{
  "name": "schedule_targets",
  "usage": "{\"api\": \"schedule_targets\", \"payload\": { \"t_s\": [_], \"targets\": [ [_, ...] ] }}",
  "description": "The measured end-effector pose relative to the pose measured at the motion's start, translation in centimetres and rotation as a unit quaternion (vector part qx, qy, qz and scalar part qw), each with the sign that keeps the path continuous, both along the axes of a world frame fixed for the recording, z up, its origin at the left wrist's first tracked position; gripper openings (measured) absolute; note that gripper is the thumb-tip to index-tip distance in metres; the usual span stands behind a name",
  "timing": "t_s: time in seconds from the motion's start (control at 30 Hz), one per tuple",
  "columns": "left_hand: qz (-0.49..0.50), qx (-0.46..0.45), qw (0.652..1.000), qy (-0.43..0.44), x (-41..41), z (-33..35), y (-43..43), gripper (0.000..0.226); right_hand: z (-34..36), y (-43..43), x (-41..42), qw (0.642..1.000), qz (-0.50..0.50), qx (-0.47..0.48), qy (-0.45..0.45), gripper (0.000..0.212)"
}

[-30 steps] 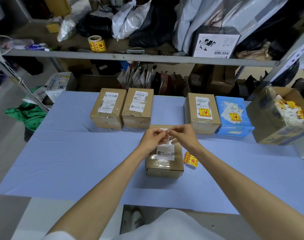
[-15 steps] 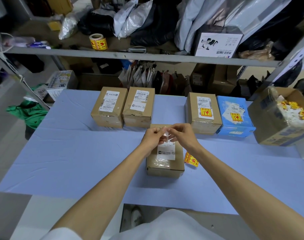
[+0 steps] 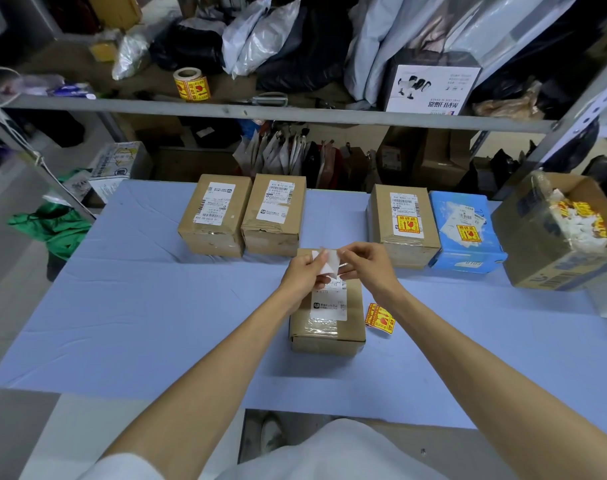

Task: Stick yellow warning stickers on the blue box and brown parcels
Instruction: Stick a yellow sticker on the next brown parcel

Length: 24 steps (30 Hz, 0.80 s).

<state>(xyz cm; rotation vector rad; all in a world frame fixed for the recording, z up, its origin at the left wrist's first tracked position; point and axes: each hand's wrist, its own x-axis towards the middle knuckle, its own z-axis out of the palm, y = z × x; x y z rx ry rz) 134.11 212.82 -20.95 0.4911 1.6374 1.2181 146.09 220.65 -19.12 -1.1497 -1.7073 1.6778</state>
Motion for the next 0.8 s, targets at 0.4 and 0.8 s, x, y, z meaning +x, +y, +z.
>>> {"api": "schedule_targets", "payload": {
  "t_s": [0.4, 0.8],
  "targets": [
    [0.055, -0.019, 0.998, -0.035, 0.0, 0.8, -0.8, 0.023, 0.0, 0.9, 0.9, 0.992, -0.121, -0.003, -0.018, 0.016],
    [0.026, -0.043, 0.981, 0.189, 0.5, 1.5, -0.6, 0.021, -0.3, -0.3, 0.2, 0.992, -0.119, -0.005, -0.046, 0.014]
  ]
}}
